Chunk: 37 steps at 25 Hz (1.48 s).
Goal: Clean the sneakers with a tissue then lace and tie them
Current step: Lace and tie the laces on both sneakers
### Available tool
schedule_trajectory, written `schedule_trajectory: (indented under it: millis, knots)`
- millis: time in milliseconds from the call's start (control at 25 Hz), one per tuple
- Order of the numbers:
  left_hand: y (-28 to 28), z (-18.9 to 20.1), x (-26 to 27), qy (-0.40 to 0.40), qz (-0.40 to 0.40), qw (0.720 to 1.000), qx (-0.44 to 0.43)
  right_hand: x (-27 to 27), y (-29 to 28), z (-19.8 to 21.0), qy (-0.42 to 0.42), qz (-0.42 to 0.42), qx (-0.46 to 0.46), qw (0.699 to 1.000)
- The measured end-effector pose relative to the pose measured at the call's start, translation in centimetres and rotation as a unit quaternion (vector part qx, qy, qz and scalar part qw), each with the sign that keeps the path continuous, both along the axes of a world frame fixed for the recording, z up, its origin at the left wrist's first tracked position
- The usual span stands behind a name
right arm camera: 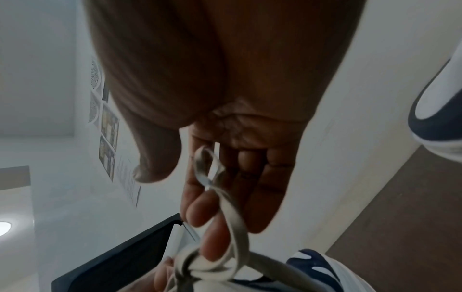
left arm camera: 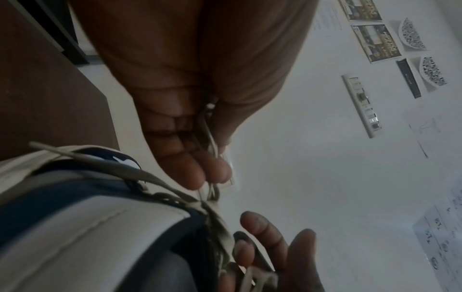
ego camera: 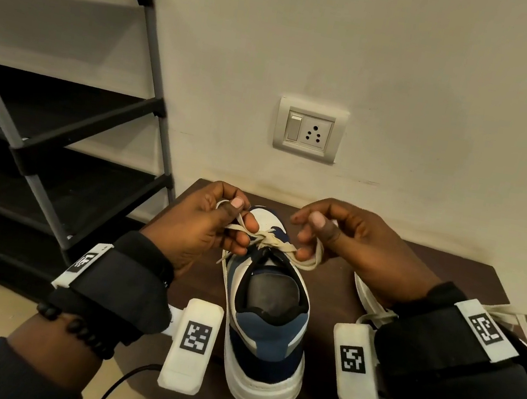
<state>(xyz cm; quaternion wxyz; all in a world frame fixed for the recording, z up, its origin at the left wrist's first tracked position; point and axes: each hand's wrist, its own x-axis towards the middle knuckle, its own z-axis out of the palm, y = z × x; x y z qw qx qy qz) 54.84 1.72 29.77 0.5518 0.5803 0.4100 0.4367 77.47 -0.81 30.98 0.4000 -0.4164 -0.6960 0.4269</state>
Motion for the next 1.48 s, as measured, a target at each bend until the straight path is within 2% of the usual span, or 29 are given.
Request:
schedule_trajectory:
  millis: [200, 400, 520, 600, 680, 760, 880, 960, 1040, 1160, 1320, 1480]
  knots:
    - [0.0, 0.1, 0.0, 0.007, 0.001, 1.000, 0.005, 0.5, -0.1, 0.2, -0.075, -0.007, -0.023, 0.997]
    - [0.1, -0.2, 0.3, 0.013, -0.009, 1.000, -0.010, 1.0, 0.2, -0.3, -0.215, 0.018, -0.049, 0.975]
    - [0.2, -0.2, 0.2, 0.069, -0.026, 0.997, 0.002, 0.9, 0.1, -0.2, -0.222, 0.047, -0.073, 0.971]
    - [0.0, 0.2, 0.1, 0.147, -0.028, 0.987, 0.053, 0.9, -0.1, 0.1, -0.247, 0.050, -0.044, 0.967]
    - [-0.1, 0.8, -0.1, 0.247, -0.030, 0.960, 0.127, 1.1, -0.1, 0.3, -0.279, 0.005, 0.040, 0.960]
    - [0.0, 1.3, -0.3, 0.331, -0.028, 0.924, 0.189, 0.8, 0.0, 0.4, -0.235, -0.050, 0.086, 0.967]
    - [0.4, 1.3, -0.5, 0.435, -0.019, 0.857, 0.275, 0.0, 0.0, 0.3, -0.125, -0.045, 0.029, 0.991]
    - [0.4, 1.2, -0.6, 0.484, -0.011, 0.820, 0.306, -0.1, 0.0, 0.3, -0.122, -0.044, 0.018, 0.991]
    - [0.4, 1.1, -1.1, 0.508, -0.013, 0.798, 0.323, 0.0, 0.1, 0.3, -0.142, -0.045, 0.028, 0.988]
    - [0.5, 0.6, -1.6, 0.509, -0.015, 0.797, 0.324, 0.4, 0.1, 0.5, -0.185, -0.043, 0.043, 0.981]
    - [0.6, -0.2, -1.6, 0.508, -0.037, 0.815, 0.277, 1.1, 0.2, 0.5, -0.231, -0.052, 0.052, 0.970]
    - [0.7, -0.5, -1.6, 0.482, -0.046, 0.833, 0.267, 1.0, 0.1, 0.4, -0.190, -0.040, 0.052, 0.980]
